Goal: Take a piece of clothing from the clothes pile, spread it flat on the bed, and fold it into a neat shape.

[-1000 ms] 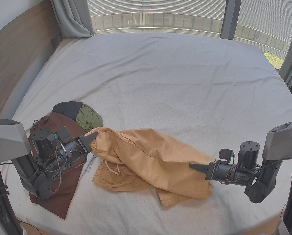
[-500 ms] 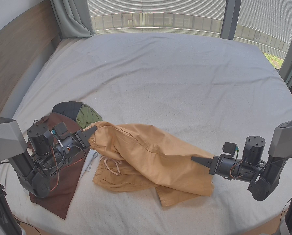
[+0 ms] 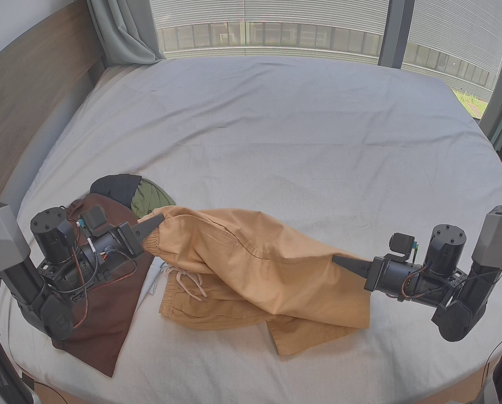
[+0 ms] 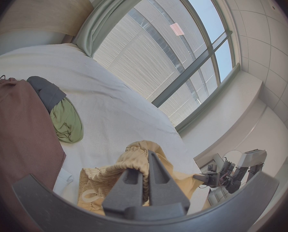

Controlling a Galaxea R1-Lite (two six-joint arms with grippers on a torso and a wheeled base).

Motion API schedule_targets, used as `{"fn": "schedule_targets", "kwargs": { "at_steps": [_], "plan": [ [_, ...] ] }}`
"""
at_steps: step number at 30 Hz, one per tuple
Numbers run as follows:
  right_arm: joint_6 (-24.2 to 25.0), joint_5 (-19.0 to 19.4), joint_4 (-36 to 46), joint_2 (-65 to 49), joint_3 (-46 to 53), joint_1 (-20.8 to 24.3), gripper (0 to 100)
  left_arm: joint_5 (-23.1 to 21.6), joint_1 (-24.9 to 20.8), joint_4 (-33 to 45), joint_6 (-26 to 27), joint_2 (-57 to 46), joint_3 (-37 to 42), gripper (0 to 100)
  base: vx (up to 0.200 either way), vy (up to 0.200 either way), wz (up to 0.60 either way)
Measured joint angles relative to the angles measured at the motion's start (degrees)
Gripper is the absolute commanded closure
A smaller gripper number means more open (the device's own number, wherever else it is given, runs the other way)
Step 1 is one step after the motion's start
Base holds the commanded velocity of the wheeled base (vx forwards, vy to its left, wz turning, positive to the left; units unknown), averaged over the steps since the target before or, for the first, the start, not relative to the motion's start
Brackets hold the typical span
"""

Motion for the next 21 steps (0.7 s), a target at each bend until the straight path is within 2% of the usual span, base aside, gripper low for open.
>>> {"fn": "schedule_targets", "kwargs": {
  "at_steps": [6, 21],
  "plan": [
    [0.0, -2.5, 0.0, -1.8, -0.6, 0.6, 100, -5.6, 1.9, 0.1, 0.2, -3.0, 2.8, 100, 0.0, 0.0, 0.0],
    [0.4, -2.9, 0.1, -5.8, -5.2, 0.7, 100, -6.7, 2.8, 0.4, 0.0, -7.9, 5.4, 100, 0.0, 0.0, 0.0]
  ]
}}
